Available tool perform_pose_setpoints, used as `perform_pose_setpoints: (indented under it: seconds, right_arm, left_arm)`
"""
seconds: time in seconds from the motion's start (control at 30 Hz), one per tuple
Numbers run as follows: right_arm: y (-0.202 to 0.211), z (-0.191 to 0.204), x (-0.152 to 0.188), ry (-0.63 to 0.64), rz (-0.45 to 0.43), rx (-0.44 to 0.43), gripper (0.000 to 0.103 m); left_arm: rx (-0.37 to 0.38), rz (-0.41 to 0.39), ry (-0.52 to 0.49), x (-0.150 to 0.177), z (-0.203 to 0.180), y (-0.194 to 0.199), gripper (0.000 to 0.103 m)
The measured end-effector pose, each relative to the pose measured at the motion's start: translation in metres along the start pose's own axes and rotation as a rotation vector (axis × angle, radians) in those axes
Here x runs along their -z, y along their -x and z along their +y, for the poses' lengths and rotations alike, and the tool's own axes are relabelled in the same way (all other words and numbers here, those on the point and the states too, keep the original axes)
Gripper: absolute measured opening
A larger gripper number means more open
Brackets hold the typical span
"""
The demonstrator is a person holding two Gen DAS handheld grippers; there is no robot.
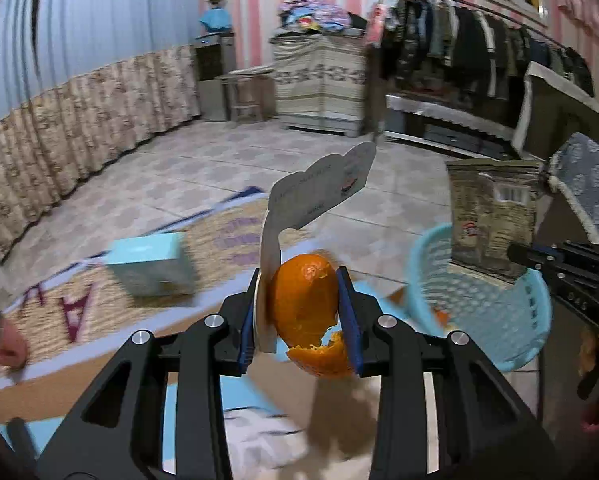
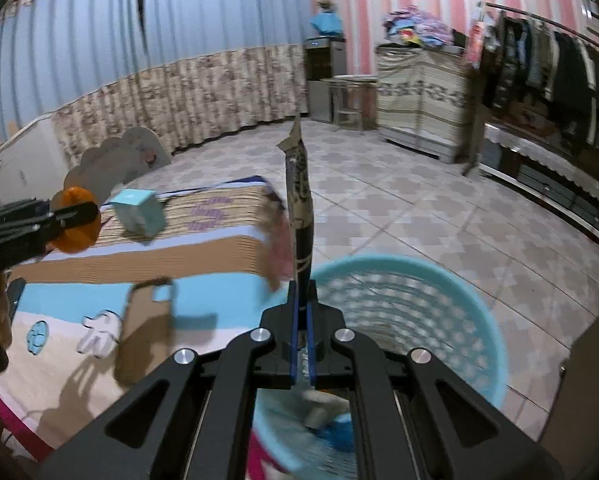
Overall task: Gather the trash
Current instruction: 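Drop the orange peel, receipt and snack packet into the blue basket with both tools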
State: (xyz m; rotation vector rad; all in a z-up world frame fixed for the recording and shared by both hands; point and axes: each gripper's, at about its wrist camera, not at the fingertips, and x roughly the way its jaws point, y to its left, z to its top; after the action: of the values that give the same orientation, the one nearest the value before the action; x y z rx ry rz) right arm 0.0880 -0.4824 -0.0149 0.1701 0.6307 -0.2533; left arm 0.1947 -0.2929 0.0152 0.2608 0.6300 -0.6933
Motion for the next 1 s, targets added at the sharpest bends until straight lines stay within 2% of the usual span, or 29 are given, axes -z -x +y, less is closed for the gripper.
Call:
perform_pose_setpoints:
  seconds: [0.23,0.43,0.47,0.53,0.6,0.73,0.8,0.9,1.0]
  right_arm:
    - [0.003,-0.056,0.022,-0.037,0.036,0.099,0.003]
    - [0.0,-0.086,0.029,-0.065,0.068,0.116,0.003]
    - [0.0,-0.09,0.031,-0.068,0.073,0.117,0.003]
    - [-0.002,-0.094,0.033,-0.075,0.08,0.116,0.003]
    - [-0.007,-0.098,0.034,-0.082,0.088,0.11,0.003]
    - [-0.013,-0.096,0.04,-0.083,0.099,0.093,0.003]
    - [-0.017,-0.09,0.042,-0.078,0.104,0.082,0.003]
    - [-0.025,-0.08,0.043,-0.071,0.117,0.07,0.004]
    - [-0.036,-0.071,0.04,-0.055,0.123,0.066,0.005]
  left_arm:
    - [0.101,0.054,-0.001,0.008,-0.089,-0.051,0.034]
    - [0.137,0.129,0.005,0.016,-0.128,-0.091,0.037]
    - [0.137,0.139,0.005,0.017,-0.13,-0.096,0.041]
    - [0.115,0.143,-0.007,0.017,-0.139,-0.102,0.044]
    - [0.093,0.143,-0.011,0.016,-0.145,-0.104,0.061]
    - [0.045,0.112,-0.01,0.012,-0.139,-0.094,0.077]
    - [0.001,0.083,-0.001,0.011,-0.128,-0.083,0.09]
    - [-0.043,0.046,0.024,0.013,-0.114,-0.063,0.097]
    - [-0.089,0.013,0.037,0.013,-0.098,-0.043,0.097]
